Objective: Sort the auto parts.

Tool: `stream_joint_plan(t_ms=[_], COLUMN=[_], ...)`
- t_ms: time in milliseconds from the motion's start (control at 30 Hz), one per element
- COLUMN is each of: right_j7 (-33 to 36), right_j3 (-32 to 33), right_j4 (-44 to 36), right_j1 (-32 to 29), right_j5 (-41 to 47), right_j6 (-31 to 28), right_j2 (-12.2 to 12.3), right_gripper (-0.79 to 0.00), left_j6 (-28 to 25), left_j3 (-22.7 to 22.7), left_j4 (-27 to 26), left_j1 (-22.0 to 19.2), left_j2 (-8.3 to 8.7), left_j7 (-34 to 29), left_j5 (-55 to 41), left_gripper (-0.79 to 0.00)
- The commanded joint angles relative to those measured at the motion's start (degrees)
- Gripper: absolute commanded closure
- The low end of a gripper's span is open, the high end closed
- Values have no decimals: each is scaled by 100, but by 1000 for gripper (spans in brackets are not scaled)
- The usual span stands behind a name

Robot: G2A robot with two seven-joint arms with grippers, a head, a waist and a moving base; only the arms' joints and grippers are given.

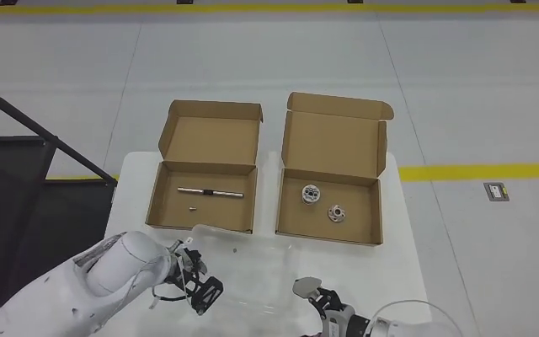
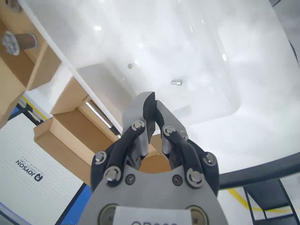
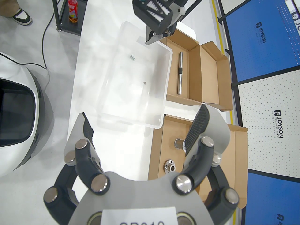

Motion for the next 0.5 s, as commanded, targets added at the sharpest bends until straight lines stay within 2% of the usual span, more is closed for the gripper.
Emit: stream_joint_plan(t_ms=[0,167,400,467], right_j7=[-1,-1,-1,-1], right_j3=[0,0,0,0], right_j4=[0,0,0,0], right_j1=[0,0,0,0], right_j5=[-1,-1,-1,-1], right_j6=[0,0,0,0], right_j2=[0,0,0,0], right_gripper=[-785,-785,-785,-785], left_j6=[0,0,0,0], left_j3=[163,594,1228,1278], left_j4=[-72,-324,-189,-156], left_j1=[-159,-605,-1176,-1239], left_j2=[-40,-185,-411,-433], left_j7=[-867,-1833,-2614,-2709], left_j5=[-635,-1827,-3095,-3237], left_gripper=[-785,-785,-785,-785])
